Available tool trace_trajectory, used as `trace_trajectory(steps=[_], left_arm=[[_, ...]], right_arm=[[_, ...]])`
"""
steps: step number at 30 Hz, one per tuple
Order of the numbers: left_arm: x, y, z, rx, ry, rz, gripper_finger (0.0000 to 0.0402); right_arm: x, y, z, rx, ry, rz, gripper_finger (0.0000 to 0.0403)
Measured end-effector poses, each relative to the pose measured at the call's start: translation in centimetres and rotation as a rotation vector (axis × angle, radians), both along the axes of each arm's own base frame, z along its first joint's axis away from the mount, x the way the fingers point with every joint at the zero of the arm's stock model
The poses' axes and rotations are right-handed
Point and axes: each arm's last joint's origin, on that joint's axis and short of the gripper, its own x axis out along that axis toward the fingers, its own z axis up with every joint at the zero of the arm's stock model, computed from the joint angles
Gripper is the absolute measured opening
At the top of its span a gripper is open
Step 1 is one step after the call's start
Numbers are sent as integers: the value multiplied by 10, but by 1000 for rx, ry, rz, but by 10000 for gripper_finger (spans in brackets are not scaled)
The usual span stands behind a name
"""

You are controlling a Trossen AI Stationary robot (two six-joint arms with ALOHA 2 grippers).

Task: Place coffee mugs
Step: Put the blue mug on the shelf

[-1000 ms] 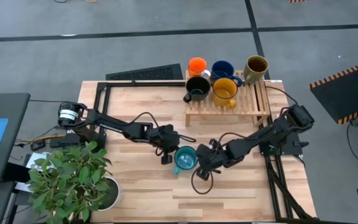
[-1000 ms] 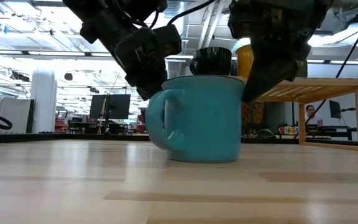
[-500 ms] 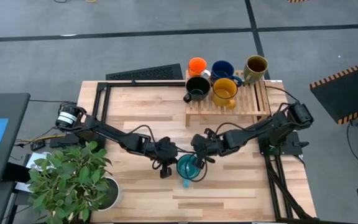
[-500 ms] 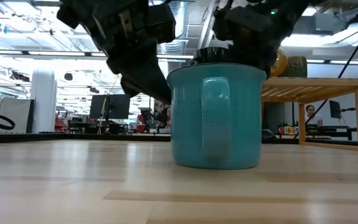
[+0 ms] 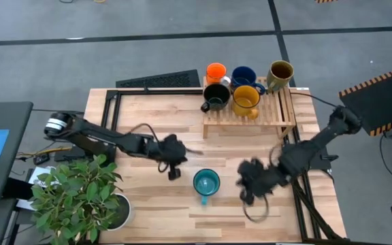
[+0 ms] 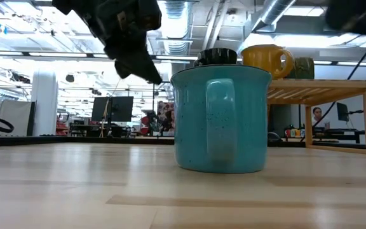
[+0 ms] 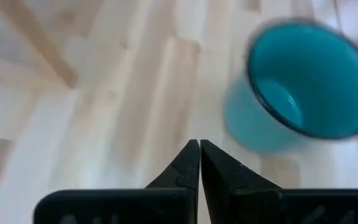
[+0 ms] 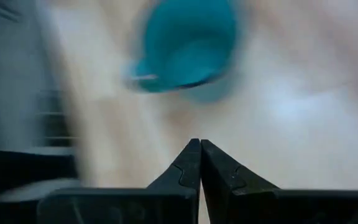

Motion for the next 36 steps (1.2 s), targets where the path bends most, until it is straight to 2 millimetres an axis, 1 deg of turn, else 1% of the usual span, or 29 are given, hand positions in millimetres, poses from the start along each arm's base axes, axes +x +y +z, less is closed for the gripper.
trace_trajectory(steps=[3,4,5,7,10,12,16,18,21,24,29,32,36], left_arm=[[-8,17,8,-23,-89,32,0],[-11,21,11,-32,-114,37,0],[-13,25,14,-41,-141,42,0],[-16,32,19,-49,-170,55,0],[-21,38,22,-47,-183,76,0],[-22,39,24,-50,-188,77,0],[-24,39,25,-69,-181,54,0],[-25,38,25,-83,-176,33,0],[-25,37,25,-73,-176,-9,0],[-25,37,25,-55,-167,-77,0],[-27,41,22,-45,-130,-182,0],[-28,44,20,-53,-119,-226,0],[-29,47,19,-81,-107,-247,0]], right_arm=[[-8,37,-2,176,-134,-21,38],[-6,49,-3,242,-189,-18,39],[-3,61,-5,298,-238,-8,39],[2,78,-14,346,-277,19,38],[23,96,-28,405,-328,9,28],[41,103,-39,419,-337,-23,18],[77,113,-60,416,-314,-74,17],[91,116,-67,441,-307,-110,33],[107,122,-78,479,-280,-178,76],[118,126,-87,520,-250,-249,115],[125,130,-96,578,-185,-365,165],[125,130,-97,585,-138,-425,182],[119,125,-88,543,-69,-494,189]])
